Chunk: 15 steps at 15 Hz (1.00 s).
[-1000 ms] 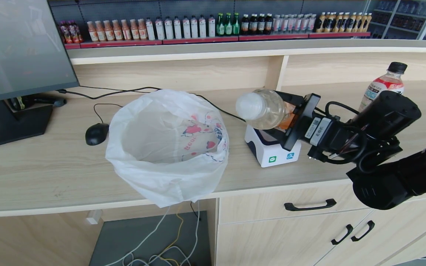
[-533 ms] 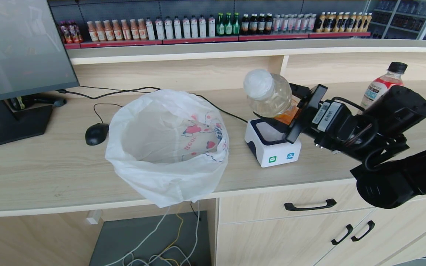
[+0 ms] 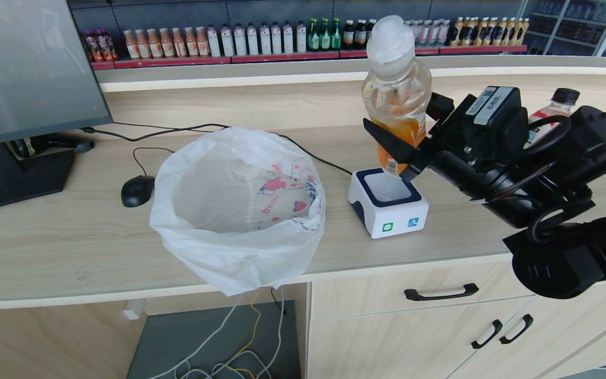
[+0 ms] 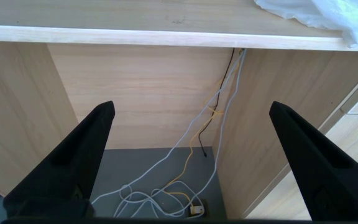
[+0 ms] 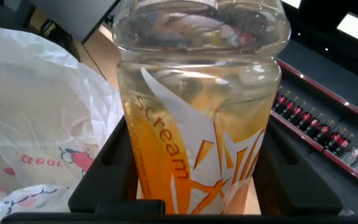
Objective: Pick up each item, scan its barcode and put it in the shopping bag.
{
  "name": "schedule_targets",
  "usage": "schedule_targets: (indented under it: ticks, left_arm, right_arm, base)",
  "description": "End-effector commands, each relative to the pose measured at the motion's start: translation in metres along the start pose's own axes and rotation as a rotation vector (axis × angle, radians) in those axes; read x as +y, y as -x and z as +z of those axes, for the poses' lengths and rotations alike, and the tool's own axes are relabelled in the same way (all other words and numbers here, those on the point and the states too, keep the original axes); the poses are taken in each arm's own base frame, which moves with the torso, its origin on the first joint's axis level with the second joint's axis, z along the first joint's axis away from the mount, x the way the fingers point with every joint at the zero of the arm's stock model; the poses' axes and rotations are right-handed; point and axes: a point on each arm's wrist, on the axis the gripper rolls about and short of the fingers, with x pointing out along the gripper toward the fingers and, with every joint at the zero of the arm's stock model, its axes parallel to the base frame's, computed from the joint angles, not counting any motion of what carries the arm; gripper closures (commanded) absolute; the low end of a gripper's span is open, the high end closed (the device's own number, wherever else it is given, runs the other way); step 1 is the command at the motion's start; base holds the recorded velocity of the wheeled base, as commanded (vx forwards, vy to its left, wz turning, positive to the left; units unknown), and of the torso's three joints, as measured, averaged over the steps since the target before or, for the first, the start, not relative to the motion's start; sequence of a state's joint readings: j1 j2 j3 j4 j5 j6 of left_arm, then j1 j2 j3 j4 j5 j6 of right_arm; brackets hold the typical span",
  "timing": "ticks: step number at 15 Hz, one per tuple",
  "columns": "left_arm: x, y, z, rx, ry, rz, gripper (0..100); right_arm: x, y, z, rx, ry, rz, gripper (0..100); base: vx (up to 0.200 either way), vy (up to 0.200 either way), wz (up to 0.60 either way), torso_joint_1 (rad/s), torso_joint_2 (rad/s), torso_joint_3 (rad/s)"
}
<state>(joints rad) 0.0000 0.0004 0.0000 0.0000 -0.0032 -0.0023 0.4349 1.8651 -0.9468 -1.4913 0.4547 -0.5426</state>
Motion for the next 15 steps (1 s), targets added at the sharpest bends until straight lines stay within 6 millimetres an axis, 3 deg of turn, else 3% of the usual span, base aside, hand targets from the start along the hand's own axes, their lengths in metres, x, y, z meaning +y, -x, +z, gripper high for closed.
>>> schedule_targets:
  ticks: [1, 4, 7, 13, 15]
  left_arm:
    - [0.0, 0.0, 0.0, 0.0, 0.001, 0.0, 0]
    - [0.0, 0.0, 0.0, 0.0, -0.004, 0.0, 0]
    - [0.0, 0.0, 0.0, 0.0, -0.002, 0.0, 0]
    - [0.0, 0.0, 0.0, -0.002, 0.001, 0.0, 0]
    - [0.0, 0.0, 0.0, 0.0, 0.001, 0.0, 0]
  right_arm:
    - [0.001, -0.002, 0.01, 0.001, -0.077, -0.088, 100]
    - [0.005, 0.001, 0.012, 0.059, -0.28, -0.297, 100]
    - [0.022, 0.0, 0.016, 0.088, -0.445, -0.36, 100]
    - [0.023, -0.001, 0.018, 0.086, -0.502, -0.391, 100]
    - [0.022, 0.0, 0.019, 0.084, -0.508, -0.392, 100]
  base:
    - [0.0, 0.0, 0.0, 0.0, 0.0, 0.0]
    - [0.0, 0.0, 0.0, 0.0, 0.0, 0.0]
    - [0.0, 0.0, 0.0, 0.0, 0.0, 0.0]
    - [0.0, 0.0, 0.0, 0.0, 0.0, 0.0]
    - [0.0, 0.2, 0.0, 0.002, 0.0, 0.005]
